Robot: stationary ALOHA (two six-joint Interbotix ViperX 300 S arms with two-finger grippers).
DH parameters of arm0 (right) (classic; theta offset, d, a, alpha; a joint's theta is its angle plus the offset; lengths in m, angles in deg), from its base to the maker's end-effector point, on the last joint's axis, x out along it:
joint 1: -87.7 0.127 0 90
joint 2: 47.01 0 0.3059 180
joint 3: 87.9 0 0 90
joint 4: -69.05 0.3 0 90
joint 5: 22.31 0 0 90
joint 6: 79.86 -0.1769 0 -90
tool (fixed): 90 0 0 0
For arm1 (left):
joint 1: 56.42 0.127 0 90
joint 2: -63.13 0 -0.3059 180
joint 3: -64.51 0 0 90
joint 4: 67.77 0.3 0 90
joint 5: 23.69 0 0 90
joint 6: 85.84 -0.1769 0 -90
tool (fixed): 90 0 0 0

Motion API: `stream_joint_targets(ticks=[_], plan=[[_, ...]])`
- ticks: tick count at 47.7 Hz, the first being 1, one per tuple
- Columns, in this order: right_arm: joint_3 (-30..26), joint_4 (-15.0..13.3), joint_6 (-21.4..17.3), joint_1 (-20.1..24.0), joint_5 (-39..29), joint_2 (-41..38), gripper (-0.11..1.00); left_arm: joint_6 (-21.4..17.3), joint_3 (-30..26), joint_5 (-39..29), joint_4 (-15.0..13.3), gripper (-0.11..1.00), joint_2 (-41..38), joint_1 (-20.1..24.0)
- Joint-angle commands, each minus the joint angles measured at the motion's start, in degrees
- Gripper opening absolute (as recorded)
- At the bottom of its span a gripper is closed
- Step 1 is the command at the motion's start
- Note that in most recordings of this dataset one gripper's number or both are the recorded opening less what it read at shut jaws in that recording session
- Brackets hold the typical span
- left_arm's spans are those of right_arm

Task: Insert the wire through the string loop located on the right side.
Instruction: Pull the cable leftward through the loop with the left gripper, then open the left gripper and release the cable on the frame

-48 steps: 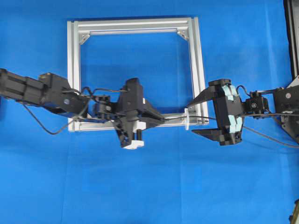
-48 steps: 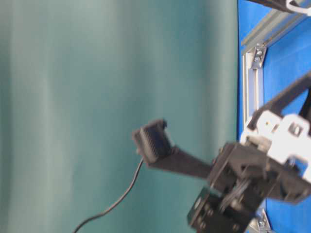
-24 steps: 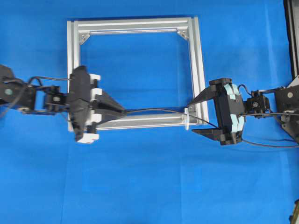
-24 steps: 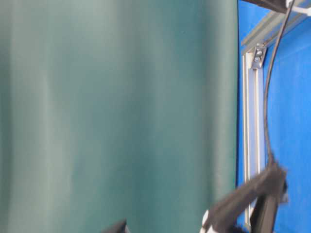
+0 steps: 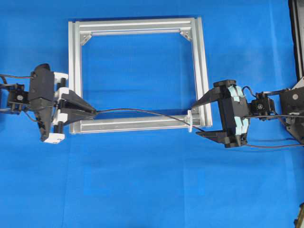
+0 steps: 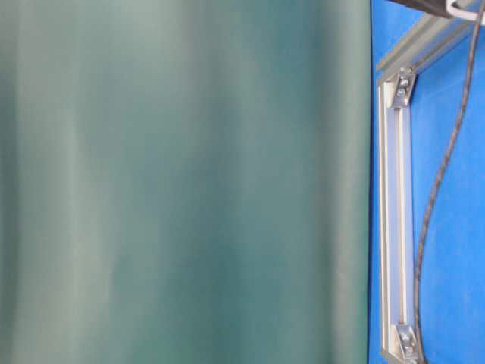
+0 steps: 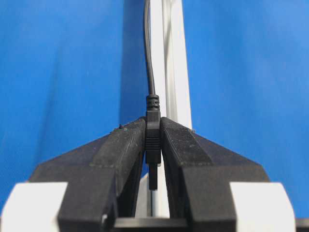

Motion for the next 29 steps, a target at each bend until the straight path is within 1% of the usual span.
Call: stream_joint_targets(ticks=[1, 6, 14, 26, 29], plan=[[-0.4, -0.1, 0.1, 0.1, 0.2, 1.1, 0.91, -0.3, 0.5, 0.1, 0.1, 0.06, 1.8, -0.2], [-0.5, -0.1, 0.2, 0.1, 0.2, 1.1, 0.91, -0.3, 1.2, -0.2, 0.1, 0.06, 2.0, -0.2], [-0.6, -0.1, 0.2, 0.1, 0.2, 1.1, 0.91, -0.1, 0.9, -3.1, 0.1, 0.06, 1.8, -0.2], [-0.7, -0.1, 0.2, 0.1, 0.2, 1.1, 0.91, -0.2, 0.6, -4.0, 0.1, 0.07, 1.2, -0.2], [-0.7, -0.1, 0.2, 0.1, 0.2, 1.1, 0.91, -0.1, 0.7, -4.0, 0.1, 0.11, 1.2, -0.2]])
